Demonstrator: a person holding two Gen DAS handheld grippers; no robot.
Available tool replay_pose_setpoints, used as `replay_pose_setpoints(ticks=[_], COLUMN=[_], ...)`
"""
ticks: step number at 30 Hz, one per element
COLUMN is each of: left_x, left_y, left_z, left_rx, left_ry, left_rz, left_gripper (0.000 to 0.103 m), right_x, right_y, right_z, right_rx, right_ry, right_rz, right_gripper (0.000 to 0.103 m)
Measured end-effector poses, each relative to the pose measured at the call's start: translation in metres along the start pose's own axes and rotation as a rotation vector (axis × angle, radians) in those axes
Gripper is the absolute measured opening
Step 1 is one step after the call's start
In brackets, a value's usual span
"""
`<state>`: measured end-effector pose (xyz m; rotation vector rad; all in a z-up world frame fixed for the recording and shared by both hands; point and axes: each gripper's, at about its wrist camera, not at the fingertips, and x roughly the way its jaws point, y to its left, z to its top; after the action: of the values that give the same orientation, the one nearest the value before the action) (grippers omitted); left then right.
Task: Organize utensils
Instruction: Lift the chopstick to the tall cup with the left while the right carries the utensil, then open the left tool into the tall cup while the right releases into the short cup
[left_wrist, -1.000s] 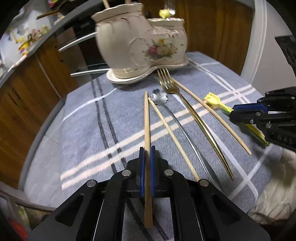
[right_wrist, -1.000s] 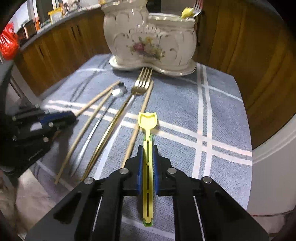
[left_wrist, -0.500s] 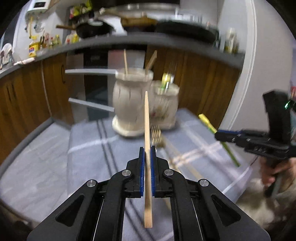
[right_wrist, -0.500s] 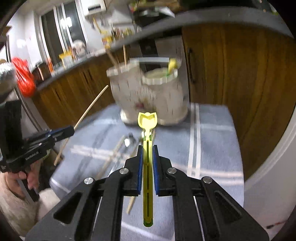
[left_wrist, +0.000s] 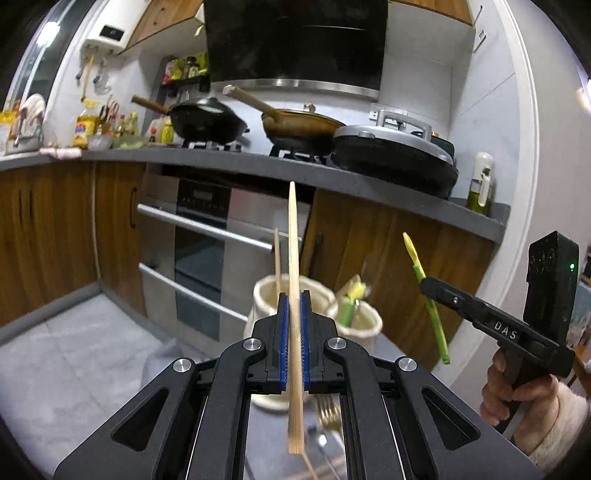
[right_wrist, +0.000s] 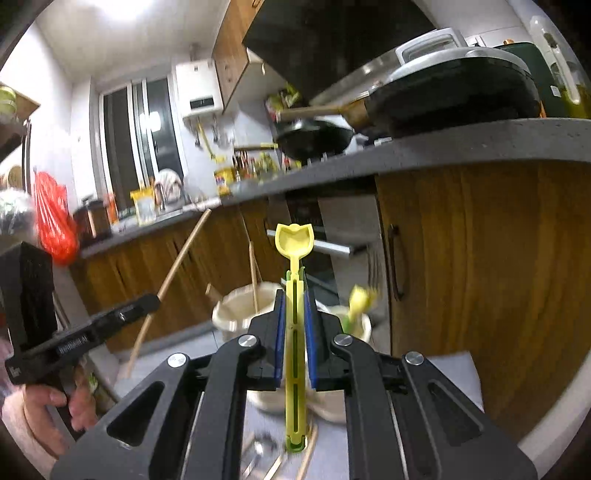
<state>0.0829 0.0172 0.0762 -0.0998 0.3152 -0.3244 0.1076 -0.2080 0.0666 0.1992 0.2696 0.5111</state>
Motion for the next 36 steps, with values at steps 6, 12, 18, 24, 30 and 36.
replay_pose_setpoints(ticks=[6,12,18,24,30,36], left_x=[0.032,0.063,0.090,0.093,0.074,0.055], left_y=[0.007,0.019,0.019,0.029,0.031,0.021], left_z=[0.032,0.041,0.031,0.019,0.003,-0.008], left_rx=[-0.009,-0.065,-0.044,-0.067,-0.047,0.013], left_ry=[-0.095,-0.161,-0.162,-0.153,-0.129,-0.109], left_rz=[0.015,-0.010,-0.003,-0.018,-0.009,0.019], left_gripper=[0.006,0.006,0.006,0.006,0.006,0.006], right_x=[0.032,0.067,0.091,0.099,0.086,0.064], right_y=[-0.016,-0.027,-0.030,-0.034,-0.033,-0.029], right_z=[0.015,0.014,-0.002,-0.012,-0.016,-0.023], right_rx=[0.044,0.052,0.047,0.056,0.052,0.003], right_ry=[-0.105,-0.118,-0.068,-0.001,0.058,0.041], right_rz=[0.043,0.049,0.043,0.028,-0.026,-0.083], right_gripper=[0.010,0.010,0.010,0.010,0.010,0.010])
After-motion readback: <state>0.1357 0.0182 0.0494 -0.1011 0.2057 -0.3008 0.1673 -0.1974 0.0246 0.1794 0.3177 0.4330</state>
